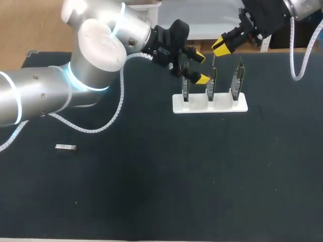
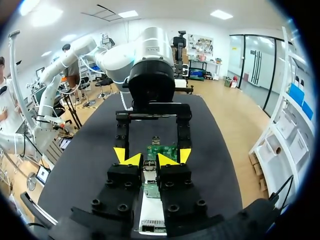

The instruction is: Pick up the optical module with the left hand, and insert it into the network port with the right hand.

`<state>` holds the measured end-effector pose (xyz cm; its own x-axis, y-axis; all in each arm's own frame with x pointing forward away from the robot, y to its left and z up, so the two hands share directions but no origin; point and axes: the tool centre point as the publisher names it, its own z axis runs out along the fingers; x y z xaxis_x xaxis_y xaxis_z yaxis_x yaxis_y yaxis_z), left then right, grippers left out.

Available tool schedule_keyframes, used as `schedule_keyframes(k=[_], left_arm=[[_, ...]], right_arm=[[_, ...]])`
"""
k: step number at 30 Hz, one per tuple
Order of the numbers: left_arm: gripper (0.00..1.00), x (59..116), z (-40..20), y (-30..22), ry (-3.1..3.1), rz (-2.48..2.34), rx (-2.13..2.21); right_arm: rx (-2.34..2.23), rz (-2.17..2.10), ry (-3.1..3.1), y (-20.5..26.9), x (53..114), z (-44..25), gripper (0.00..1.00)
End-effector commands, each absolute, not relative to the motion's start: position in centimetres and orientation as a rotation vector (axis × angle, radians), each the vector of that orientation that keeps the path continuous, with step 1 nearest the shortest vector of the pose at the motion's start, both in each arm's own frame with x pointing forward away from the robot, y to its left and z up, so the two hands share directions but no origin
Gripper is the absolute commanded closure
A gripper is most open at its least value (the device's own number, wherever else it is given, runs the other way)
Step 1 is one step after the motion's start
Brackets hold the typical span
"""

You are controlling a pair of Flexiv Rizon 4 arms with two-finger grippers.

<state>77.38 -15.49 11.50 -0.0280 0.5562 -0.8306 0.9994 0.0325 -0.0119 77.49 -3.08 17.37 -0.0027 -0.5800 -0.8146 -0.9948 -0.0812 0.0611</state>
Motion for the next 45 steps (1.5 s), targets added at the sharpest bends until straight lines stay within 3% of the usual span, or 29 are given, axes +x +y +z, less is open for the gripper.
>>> schedule_keyframes(k=[1,45], left_arm=[[0.0,77.62,11.56,-15.59,1.664,-0.866,1.602],[0.0,77.62,11.56,-15.59,1.664,-0.866,1.602]], right_arm=[[-1.724,0.942,1.64,-2.8,77.52,17.32,1.0],[-1.757,0.891,1.639,-2.81,77.71,17.79,1.0]])
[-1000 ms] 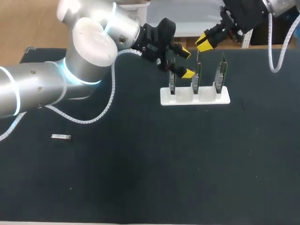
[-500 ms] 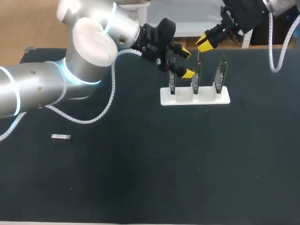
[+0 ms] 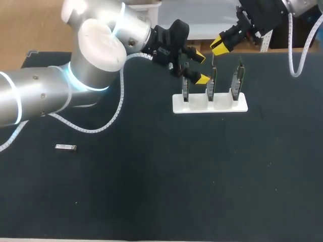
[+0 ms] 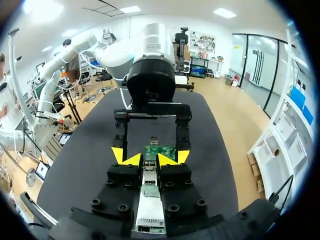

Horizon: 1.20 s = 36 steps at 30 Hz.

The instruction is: Pick up the optical module with the left hand, and insert it into the network port with the right hand.

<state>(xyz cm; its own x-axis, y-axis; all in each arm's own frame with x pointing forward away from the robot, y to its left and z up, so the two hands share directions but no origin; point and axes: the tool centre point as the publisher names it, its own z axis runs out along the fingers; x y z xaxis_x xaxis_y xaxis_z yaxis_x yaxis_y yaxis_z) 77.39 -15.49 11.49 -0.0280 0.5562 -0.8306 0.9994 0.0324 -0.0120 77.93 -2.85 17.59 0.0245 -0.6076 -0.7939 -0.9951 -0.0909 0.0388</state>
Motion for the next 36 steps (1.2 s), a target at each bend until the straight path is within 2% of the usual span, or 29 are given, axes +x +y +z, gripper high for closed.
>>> schedule_keyframes(k=[1,33,34,35,36], left_arm=[[0.0,77.6,11.6,-15.6,1.664,-0.866,1.602],[0.0,77.6,11.6,-15.6,1.664,-0.866,1.602],[0.0,77.6,11.6,-15.6,1.664,-0.866,1.602],[0.0,77.6,11.6,-15.6,1.664,-0.866,1.602],[0.0,77.6,11.6,-15.6,1.664,-0.866,1.602]], right_arm=[[-1.758,0.89,1.639,-2.8,77.7,17.8,1.0],[-1.737,0.924,1.688,-2.8,77.6,16.2,1.0],[-1.733,0.926,1.69,-2.8,77.6,16.2,0.64],[-1.731,0.931,1.692,-2.8,77.6,16.3,0.0],[-1.729,0.946,1.683,-2.8,77.6,16.5,0.0]])
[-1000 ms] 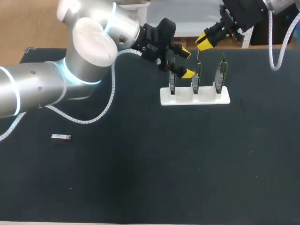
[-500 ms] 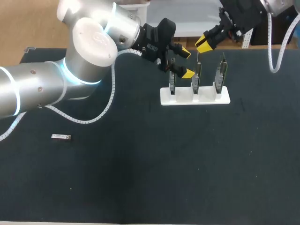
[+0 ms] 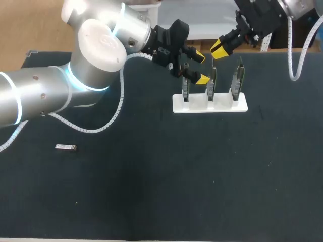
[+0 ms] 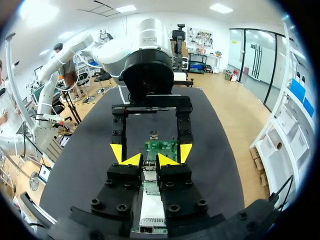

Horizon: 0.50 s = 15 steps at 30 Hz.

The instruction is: Pick up the optical module with the left hand, and insert it into the network port with the right hand.

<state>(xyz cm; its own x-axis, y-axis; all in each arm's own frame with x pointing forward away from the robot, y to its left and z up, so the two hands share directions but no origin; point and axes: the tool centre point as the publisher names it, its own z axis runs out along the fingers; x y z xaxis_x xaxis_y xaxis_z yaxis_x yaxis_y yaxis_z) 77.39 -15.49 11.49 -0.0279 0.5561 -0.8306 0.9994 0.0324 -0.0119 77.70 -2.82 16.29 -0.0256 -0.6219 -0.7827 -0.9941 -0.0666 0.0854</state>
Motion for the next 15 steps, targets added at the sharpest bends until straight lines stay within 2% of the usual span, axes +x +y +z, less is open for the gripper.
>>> schedule_keyframes(k=[1,12,13,14,15], left_arm=[[0.0,77.6,11.6,-15.6,1.664,-0.866,1.602],[0.0,77.6,11.6,-15.6,1.664,-0.866,1.602],[0.0,77.6,11.6,-15.6,1.664,-0.866,1.602],[0.0,77.6,11.6,-15.6,1.664,-0.866,1.602],[0.0,77.6,11.6,-15.6,1.664,-0.866,1.602]], right_arm=[[-1.715,0.966,1.673,-2.8,77.6,16.8,0.0],[-1.668,1.019,1.628,-2.8,77.6,18.7,0.0],[-1.662,1.022,1.63,-2.7,77.6,18.9,0.31],[-1.659,1.014,1.631,-2.7,77.6,19.2,0.72],[-1.656,1.012,1.623,-2.6,77.6,19.4,1.0]])
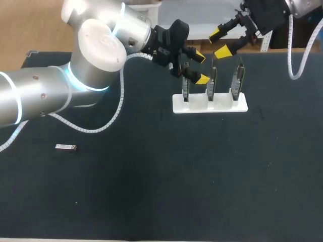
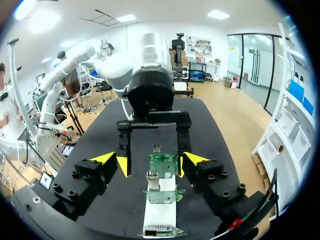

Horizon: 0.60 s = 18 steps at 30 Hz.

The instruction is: Pick up the optical module with the left hand, and insert it into the network port with the right hand.

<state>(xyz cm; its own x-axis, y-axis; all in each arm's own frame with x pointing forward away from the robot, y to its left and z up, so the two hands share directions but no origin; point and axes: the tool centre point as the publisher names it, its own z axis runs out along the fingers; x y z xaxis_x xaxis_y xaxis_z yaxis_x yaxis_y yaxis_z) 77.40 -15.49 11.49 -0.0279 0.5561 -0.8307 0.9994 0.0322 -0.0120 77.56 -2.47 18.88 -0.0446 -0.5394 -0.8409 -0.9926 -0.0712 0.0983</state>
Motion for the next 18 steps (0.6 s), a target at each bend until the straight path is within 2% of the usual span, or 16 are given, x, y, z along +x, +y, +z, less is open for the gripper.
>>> schedule_keyframes(k=[1,18], left_arm=[[0.0,77.6,11.6,-15.6,1.664,-0.866,1.602],[0.0,77.6,11.6,-15.6,1.664,-0.866,1.602]], right_arm=[[-1.656,1.012,1.618,-2.6,77.6,19.6,1.0],[-1.678,0.994,1.637,-2.4,77.8,18.3,1.0]])
